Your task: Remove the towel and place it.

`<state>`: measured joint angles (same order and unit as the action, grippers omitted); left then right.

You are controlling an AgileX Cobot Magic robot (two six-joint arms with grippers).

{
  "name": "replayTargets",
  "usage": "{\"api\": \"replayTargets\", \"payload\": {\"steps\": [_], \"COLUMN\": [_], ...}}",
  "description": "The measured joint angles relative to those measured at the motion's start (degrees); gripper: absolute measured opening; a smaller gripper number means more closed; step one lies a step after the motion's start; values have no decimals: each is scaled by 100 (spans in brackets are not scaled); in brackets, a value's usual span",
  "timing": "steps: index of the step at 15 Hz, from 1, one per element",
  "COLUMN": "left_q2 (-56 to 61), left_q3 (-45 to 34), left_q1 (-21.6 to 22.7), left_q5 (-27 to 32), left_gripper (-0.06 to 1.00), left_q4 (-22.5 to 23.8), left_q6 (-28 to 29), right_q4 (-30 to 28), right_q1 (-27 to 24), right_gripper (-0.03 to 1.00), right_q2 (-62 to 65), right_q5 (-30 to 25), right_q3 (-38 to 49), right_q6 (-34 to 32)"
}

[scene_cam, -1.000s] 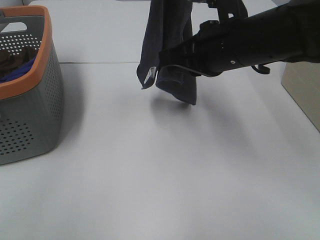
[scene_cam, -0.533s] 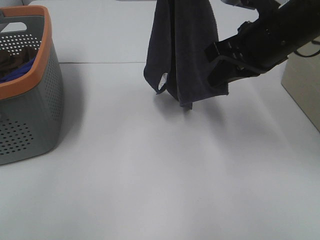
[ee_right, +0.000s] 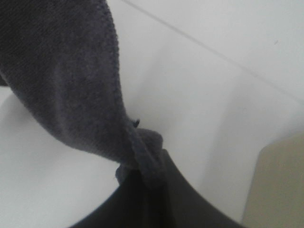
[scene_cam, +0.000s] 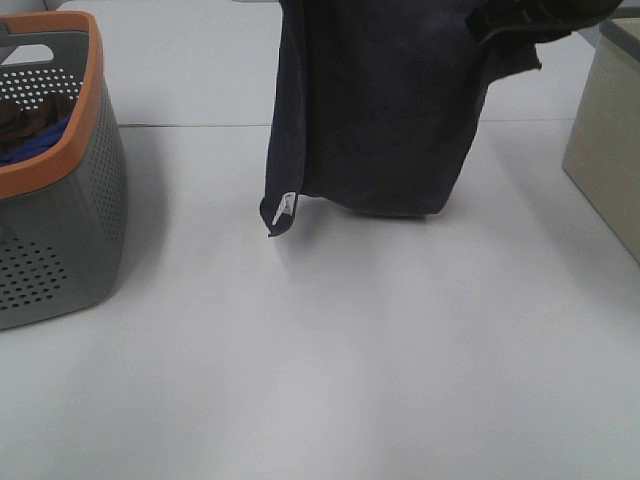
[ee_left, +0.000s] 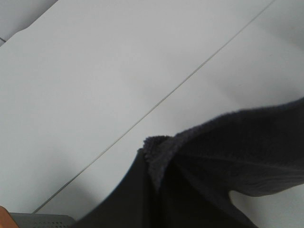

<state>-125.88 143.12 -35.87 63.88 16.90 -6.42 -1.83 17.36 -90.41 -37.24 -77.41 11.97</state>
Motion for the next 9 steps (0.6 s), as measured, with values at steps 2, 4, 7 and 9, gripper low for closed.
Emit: {"api": "replayTargets", "payload": {"steps": [2, 4, 7, 9], "left_q2": [-178, -229, -395, -567], "left_q3": [0, 0, 0, 0], "left_q1": [298, 476, 722, 900], "left_q5": [-338, -796, -1879, -2510], "left_gripper": [0, 0, 0, 0], "left_q4": [-138, -298, -350, -350], "left_q6": [69, 86, 86, 86], "right_q4": [-527, -842, -1312, -1541], "right_q1": [0, 0, 0, 0], "right_gripper": [0, 0, 0, 0], "right_q2": [-57, -286, -985, -1398], "right_q5": [510, 957, 1507, 1707], "right_q3": [-201, -424, -1020, -1432], "right_q6": [-149, -206, -206, -206]}}
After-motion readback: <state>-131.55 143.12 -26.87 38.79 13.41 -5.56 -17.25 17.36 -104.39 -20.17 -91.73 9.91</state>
